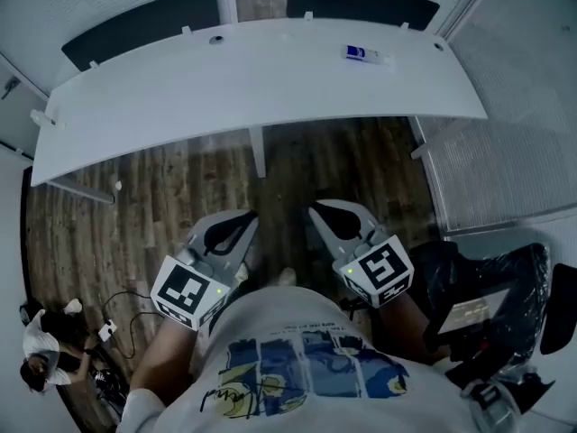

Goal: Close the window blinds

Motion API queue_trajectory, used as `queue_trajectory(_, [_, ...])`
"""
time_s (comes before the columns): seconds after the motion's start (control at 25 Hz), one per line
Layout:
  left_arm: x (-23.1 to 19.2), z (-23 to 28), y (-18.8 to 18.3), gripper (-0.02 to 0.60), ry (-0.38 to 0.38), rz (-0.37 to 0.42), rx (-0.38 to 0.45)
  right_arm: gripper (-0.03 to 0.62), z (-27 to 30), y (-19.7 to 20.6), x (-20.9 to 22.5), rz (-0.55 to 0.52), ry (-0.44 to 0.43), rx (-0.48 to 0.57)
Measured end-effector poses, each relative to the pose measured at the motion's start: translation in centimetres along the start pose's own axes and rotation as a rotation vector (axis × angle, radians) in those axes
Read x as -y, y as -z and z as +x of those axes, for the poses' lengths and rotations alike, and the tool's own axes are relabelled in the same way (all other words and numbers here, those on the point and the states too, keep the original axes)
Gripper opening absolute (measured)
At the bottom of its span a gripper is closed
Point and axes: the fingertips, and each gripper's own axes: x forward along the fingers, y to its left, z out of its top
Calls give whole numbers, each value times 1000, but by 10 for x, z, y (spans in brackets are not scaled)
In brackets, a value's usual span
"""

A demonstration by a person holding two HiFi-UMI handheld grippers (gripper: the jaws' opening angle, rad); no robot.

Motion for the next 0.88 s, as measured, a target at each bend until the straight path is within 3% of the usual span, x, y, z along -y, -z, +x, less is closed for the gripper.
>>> queue_trajectory(0.44, [-2,4,6,6,-58,-6,-9,5,-6,23,1,-20,-28,-28])
queue_trajectory(0.64, [7,32,5,6,-47,-5,-30,8,-13,27,28,3,-22,-16])
queue_trajectory(0.88, [-22,57,3,6,-12,-5,-21,15,8,24,50,7,-1,-32])
